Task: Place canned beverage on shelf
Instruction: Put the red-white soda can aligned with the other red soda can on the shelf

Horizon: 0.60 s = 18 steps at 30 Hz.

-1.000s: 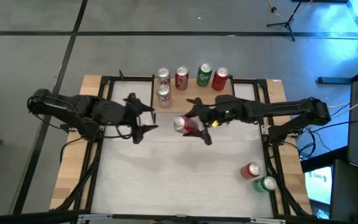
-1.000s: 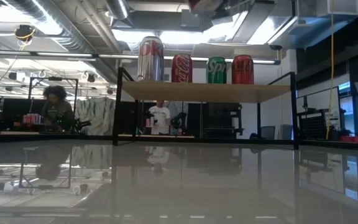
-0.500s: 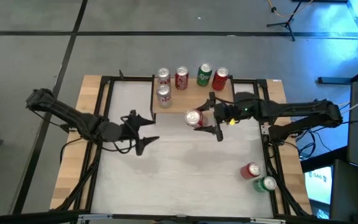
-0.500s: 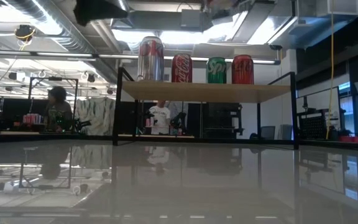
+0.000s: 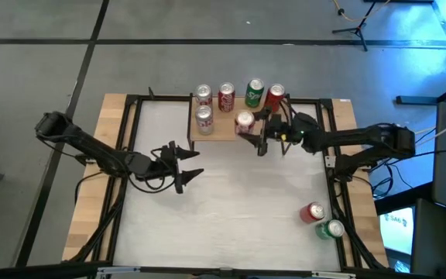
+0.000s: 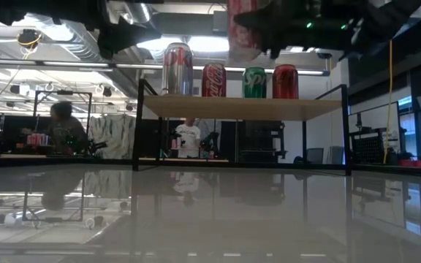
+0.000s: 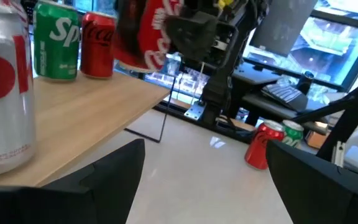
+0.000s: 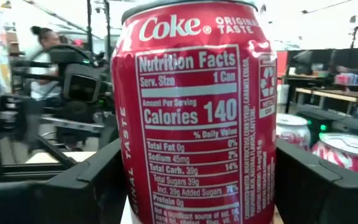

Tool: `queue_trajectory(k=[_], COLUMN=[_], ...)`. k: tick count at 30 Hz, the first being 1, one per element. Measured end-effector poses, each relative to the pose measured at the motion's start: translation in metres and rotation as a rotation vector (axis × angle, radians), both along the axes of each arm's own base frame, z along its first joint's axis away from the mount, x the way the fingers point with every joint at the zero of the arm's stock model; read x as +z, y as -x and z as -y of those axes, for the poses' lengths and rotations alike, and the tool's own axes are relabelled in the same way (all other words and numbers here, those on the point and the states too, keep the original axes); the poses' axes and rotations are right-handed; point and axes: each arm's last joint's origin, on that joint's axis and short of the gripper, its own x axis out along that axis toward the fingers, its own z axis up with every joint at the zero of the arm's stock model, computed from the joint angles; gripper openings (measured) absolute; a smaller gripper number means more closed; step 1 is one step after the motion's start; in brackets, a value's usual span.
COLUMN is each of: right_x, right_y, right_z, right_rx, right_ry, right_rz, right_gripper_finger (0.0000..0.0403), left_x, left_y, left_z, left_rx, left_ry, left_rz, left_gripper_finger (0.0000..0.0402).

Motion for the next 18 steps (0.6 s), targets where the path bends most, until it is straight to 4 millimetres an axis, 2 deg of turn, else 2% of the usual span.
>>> queue_trajectory(k=[4,7,18], right_x=[-0.013,-0.012,-0.03], right_y=[-0.015,-0.023,-0.032], right_z=[0.007,0.01,0.023], right_rx=[0.008,-0.006,-0.086], right_ry=[-0.001,0.012,-0.013], right_rz=[-0.038,0.0,-0.014], right_gripper_finger=[0.03,0.0301,0.0303], left_x=[0.0,0.001,0.002], left_y=[-0.002,-0.003,-0.003], left_z=[-0.005,-0.008,-0.008], left_rx=[0.009,0.019,0.0], left_ry=[0.002,0.003,0.006], left_rz=[0.003,0.007,0.018], left_gripper_finger=[0.0325,0.0325,0.0325])
